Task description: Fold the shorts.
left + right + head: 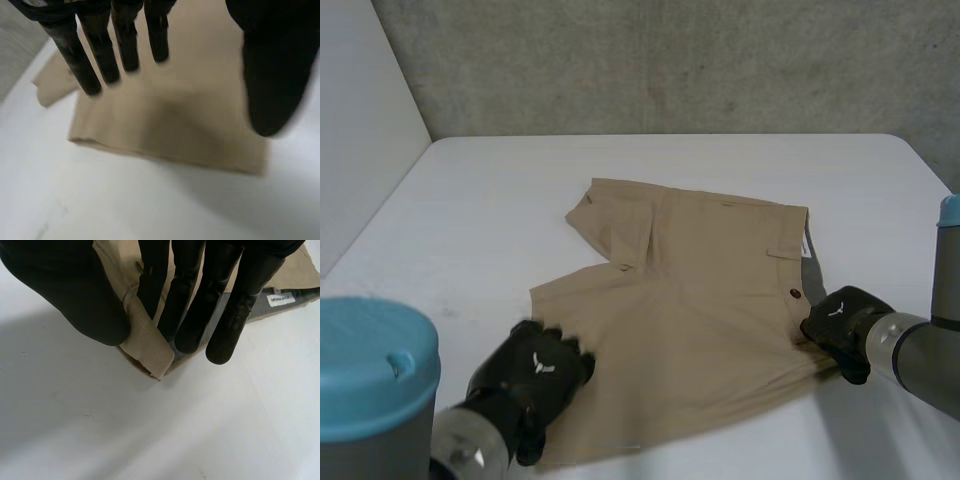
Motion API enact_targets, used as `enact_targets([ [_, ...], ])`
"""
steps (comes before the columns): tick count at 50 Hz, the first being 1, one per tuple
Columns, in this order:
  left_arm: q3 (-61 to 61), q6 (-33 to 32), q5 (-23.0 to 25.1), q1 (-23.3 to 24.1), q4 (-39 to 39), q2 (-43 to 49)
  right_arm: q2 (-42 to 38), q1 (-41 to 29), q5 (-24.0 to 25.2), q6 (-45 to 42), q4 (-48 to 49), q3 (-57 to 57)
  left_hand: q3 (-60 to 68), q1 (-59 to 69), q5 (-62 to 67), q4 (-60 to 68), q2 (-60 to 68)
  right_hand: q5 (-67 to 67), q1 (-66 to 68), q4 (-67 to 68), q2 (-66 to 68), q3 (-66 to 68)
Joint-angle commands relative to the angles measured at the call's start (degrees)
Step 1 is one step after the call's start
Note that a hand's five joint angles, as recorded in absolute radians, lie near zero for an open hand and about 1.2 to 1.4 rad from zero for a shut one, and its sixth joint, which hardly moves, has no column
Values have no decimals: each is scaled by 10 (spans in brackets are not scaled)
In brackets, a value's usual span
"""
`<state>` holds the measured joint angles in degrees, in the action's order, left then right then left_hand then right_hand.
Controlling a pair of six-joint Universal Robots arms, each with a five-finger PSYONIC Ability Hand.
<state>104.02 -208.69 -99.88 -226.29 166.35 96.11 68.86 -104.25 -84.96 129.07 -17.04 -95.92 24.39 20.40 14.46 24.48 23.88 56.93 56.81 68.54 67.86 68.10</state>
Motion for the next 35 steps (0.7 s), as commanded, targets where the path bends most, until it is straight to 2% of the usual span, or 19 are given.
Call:
enact_targets([
  [1,-120,-14,12,-30,20,44,2,0,17,1,42,-24,-125,-85,-126,-126,-120,131,232,115,121,119],
  [8,-249,-15,45,-70,92,148,2,-3,18,1,76,-41,-123,-83,-124,-124,-118,131,232,115,121,119],
  [13,-367,-15,102,-74,138,257,3,-1,18,7,96,-47,-118,-78,-119,-119,-113,131,232,115,121,119],
  [18,-492,-21,154,-80,145,362,2,-2,18,9,102,-52,-110,-70,-111,-111,-105,131,232,115,121,119],
  [21,-575,-29,190,-100,145,432,2,-3,18,9,102,-56,-110,-70,-111,-111,-105,131,232,115,121,119],
  [28,-737,-83,285,-123,144,567,2,-2,18,9,108,-65,-120,-80,-121,-121,-115,131,232,115,121,119],
  [35,-831,-156,311,-139,129,655,2,-3,19,9,108,-72,-118,-78,-119,-119,-113,131,232,115,121,119],
])
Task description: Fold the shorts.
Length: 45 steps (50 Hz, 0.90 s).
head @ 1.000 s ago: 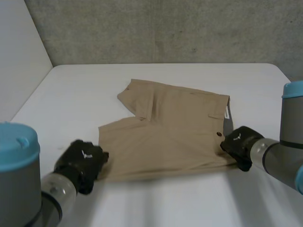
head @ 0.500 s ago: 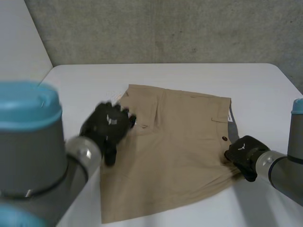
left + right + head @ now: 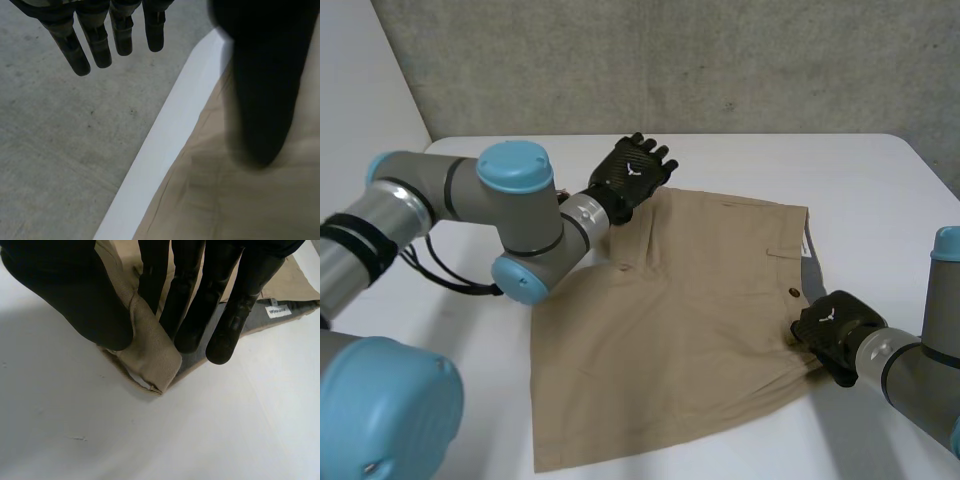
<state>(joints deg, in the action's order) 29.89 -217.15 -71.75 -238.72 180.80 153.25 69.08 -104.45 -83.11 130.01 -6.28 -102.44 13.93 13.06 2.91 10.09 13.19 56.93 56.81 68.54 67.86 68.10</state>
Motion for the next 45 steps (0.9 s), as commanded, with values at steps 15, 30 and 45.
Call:
enact_targets([
  [15,-96,-145,62,-32,-84,104,0,-1,15,0,6,-9,121,130,131,159,128,131,232,115,121,119],
  [30,-101,-151,44,-32,-136,98,0,1,16,0,7,-10,661,669,671,699,668,131,232,115,121,119],
  [45,14,-158,-39,-47,-155,-7,3,0,16,0,7,-11,483,491,493,521,490,131,232,115,121,119],
])
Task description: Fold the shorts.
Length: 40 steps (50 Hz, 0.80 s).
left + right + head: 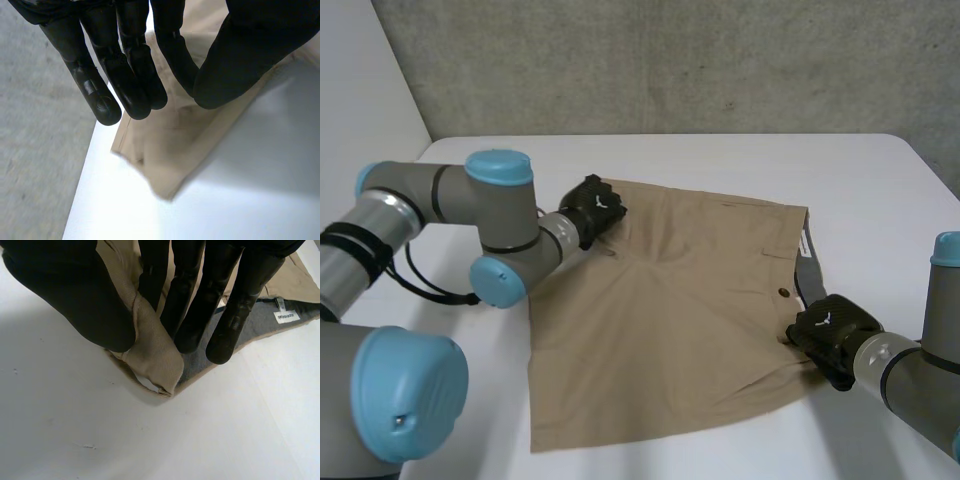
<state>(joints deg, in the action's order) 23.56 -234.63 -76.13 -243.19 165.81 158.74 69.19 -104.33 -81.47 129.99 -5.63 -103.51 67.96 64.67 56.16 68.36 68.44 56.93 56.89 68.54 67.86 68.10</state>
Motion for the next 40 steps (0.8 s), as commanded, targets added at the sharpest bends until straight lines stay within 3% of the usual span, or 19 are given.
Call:
enact_targets([
  [1,81,27,14,-1,-4,-68,2,-1,0,0,0,0,-204,-171,-186,-208,-209,131,231,115,121,119],
  [3,78,50,45,1,0,-78,2,-1,0,0,0,0,-402,-369,-384,-406,-407,131,231,115,121,119],
  [20,7,46,65,13,37,-24,12,-1,1,0,0,-5,-492,-459,-474,-496,-496,131,231,115,121,119],
  [24,-33,45,94,12,29,16,12,-1,1,0,0,-6,-497,-464,-479,-501,-502,131,231,115,121,119],
  [32,-57,44,105,11,7,54,12,-1,6,0,0,-6,-497,-464,-479,-501,-502,131,231,115,121,119],
  [37,-59,36,106,10,-7,62,12,0,8,0,0,-5,-426,-393,-408,-430,-431,131,231,115,121,119],
  [39,-60,35,105,10,-9,62,11,0,8,0,0,-4,-324,-291,-306,-328,-329,131,231,115,121,119],
  [40,-62,35,97,10,-9,61,11,0,8,0,1,-4,-159,-126,-141,-163,-163,131,231,115,121,119],
])
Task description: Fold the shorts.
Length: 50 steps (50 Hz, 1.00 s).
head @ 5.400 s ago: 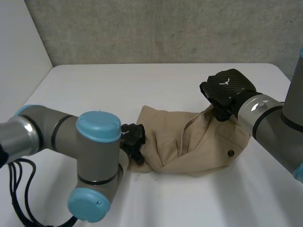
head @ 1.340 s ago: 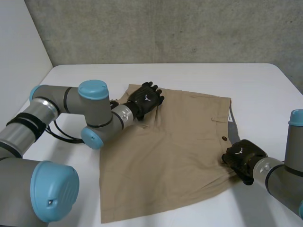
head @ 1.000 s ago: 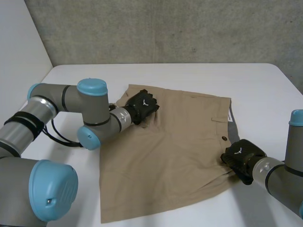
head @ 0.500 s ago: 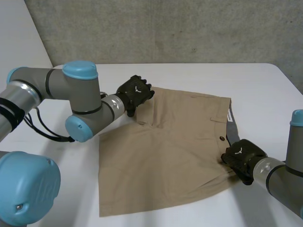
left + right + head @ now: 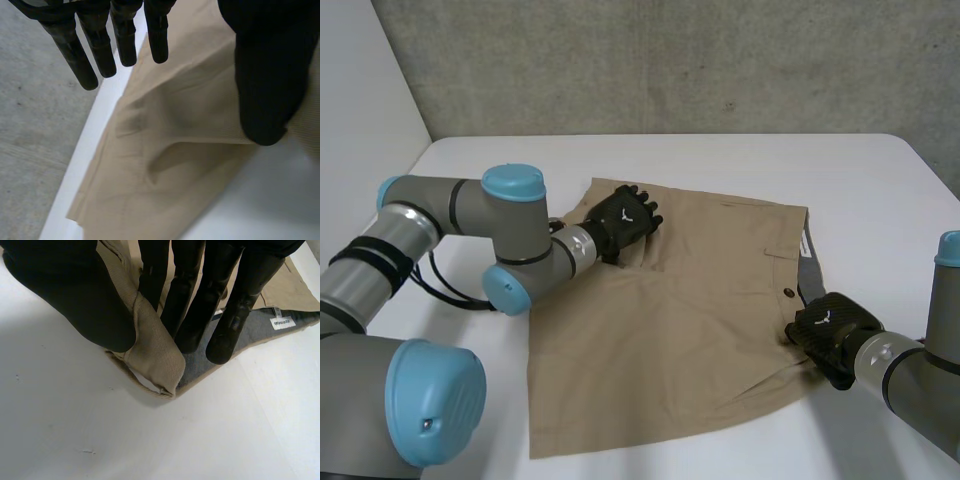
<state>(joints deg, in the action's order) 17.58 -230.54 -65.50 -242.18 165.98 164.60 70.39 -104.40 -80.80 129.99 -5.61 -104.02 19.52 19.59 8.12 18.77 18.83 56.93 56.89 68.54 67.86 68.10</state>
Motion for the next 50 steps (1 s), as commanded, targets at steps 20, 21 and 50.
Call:
enact_targets([
  [20,224,-5,-176,7,-4,-181,-1,0,1,0,0,0,593,593,607,601,600,131,231,115,121,119],
  [21,237,-4,-183,8,-4,-187,-1,0,1,0,0,0,583,583,597,591,590,131,231,115,121,119],
  [50,273,175,-229,-60,44,-255,0,1,1,0,0,-6,38,37,52,46,45,131,231,115,121,119],
])
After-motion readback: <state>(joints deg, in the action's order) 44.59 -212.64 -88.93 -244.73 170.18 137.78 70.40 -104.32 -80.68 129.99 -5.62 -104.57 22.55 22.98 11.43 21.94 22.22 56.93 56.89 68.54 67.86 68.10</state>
